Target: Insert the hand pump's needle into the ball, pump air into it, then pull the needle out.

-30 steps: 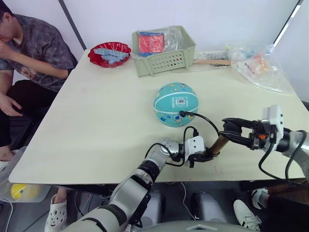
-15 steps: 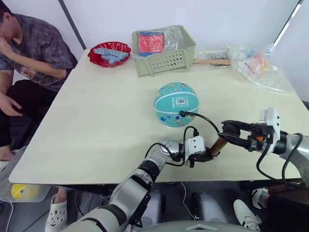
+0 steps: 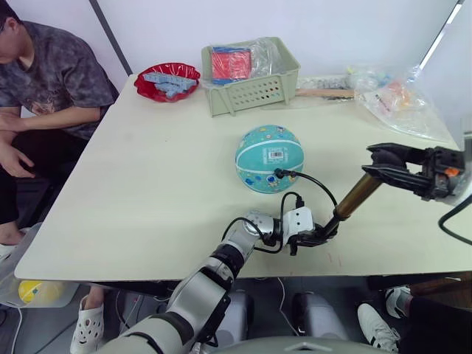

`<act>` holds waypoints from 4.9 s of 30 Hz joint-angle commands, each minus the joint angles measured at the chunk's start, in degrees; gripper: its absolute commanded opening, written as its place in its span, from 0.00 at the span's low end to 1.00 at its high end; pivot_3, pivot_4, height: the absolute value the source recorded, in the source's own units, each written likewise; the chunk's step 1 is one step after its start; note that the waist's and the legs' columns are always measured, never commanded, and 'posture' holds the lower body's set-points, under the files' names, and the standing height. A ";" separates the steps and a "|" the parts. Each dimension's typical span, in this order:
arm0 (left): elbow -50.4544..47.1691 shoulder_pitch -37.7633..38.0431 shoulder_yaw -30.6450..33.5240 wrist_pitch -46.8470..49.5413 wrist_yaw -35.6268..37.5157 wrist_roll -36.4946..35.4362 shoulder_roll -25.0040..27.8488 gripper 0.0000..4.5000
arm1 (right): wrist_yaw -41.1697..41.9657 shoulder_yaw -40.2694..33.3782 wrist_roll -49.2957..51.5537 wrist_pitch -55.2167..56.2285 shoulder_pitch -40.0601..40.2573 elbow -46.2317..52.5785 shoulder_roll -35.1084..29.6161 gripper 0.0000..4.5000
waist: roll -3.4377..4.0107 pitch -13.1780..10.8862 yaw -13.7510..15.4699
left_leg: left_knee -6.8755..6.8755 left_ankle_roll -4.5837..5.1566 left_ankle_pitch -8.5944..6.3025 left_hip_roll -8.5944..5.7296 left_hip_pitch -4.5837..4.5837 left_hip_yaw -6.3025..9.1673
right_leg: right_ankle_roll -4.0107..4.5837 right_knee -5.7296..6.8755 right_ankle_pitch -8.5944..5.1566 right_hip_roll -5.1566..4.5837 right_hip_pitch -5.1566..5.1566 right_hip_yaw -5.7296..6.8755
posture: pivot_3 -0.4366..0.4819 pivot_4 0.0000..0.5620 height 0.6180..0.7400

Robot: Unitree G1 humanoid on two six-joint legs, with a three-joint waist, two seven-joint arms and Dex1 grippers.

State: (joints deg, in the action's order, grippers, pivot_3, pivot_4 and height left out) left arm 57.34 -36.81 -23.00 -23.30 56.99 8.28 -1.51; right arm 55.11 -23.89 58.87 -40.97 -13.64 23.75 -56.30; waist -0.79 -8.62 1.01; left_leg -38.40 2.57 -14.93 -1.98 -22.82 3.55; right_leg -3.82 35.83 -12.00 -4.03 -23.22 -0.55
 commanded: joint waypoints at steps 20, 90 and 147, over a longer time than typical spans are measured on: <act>2.89 1.53 -1.96 1.28 0.19 2.80 0.63 0.24 | 0.22 1.24 -3.83 1.95 1.90 1.11 1.33 0.37 | -0.05 0.06 0.04 | 0.01 0.00 0.00 0.02 -0.04 -0.04 | 0.00 0.00 0.01 -0.01 -0.06 -0.05 | 0.48 0.27 0.98; 3.18 1.39 -2.15 1.19 0.01 3.28 0.03 0.24 | -1.67 4.54 -8.54 4.24 2.95 0.60 1.94 0.37 | -0.14 0.12 0.38 | -0.01 0.00 0.00 0.00 0.01 0.00 | 0.00 -0.02 0.00 -0.03 0.01 -0.01 | 0.48 0.27 0.98; 3.44 1.28 -2.04 1.42 -0.15 3.23 -0.16 0.24 | -0.64 -5.53 -0.13 0.63 -10.66 -5.28 -4.02 0.37 | 0.04 -0.01 0.39 | -0.01 0.00 0.00 -0.04 -0.11 -0.04 | 0.00 -0.02 0.01 -0.06 -0.10 -0.06 | 0.48 0.27 0.98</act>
State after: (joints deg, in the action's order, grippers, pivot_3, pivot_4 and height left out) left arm 57.96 -37.39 -22.89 -23.10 56.17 8.73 -2.39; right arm 55.80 -23.68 57.30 -42.41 -20.73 18.03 -59.59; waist -0.75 -8.62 1.40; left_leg -38.41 2.58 -14.93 -2.02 -22.95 3.52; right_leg -3.82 35.82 -11.99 -4.10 -23.34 -0.62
